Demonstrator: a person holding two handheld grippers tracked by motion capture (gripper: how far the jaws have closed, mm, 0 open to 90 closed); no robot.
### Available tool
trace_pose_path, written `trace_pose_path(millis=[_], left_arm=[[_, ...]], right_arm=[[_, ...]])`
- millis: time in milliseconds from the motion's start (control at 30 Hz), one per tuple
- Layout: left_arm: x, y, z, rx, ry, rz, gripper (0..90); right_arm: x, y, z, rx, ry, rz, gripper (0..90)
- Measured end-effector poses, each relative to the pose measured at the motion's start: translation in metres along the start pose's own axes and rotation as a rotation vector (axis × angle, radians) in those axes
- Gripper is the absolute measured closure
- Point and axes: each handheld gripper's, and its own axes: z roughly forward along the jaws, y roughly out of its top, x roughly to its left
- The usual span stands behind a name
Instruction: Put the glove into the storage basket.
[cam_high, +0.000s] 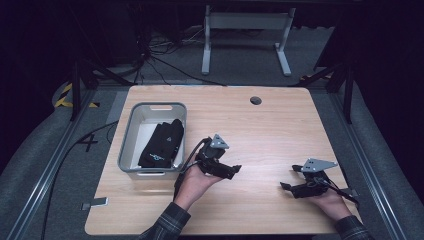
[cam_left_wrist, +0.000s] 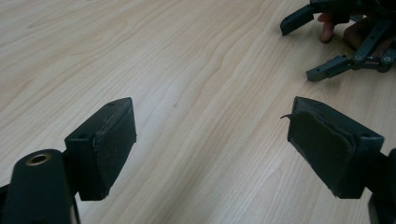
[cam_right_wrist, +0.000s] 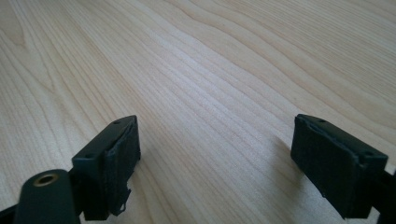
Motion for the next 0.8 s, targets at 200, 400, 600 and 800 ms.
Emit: trace_pose_path(millis=[200, 400, 600, 800], left_arm=[[-0.009, -0.01, 0.017, 0.016, -0.008, 0.02, 15.7], [-0.014, -0.023, 0.036, 0.076, 0.005, 0.052, 15.2], [-0.02, -0.028, 0.046, 0.144, 0.062, 0.091, 13.8], [-0.02, -0.033, 0.054, 0.195, 0.083, 0.12, 13.2]], right_arm=[[0.0, 0.0, 0.0, 0.0, 0.0, 0.0, 16.2], [0.0, 0.0, 0.0, 0.0, 0.002, -0.001, 16.2], [0.0, 0.0, 0.0, 0.001, 0.0, -0.001, 16.2], [0.0, 0.0, 0.0, -0.001, 0.002, -0.001, 16.0]])
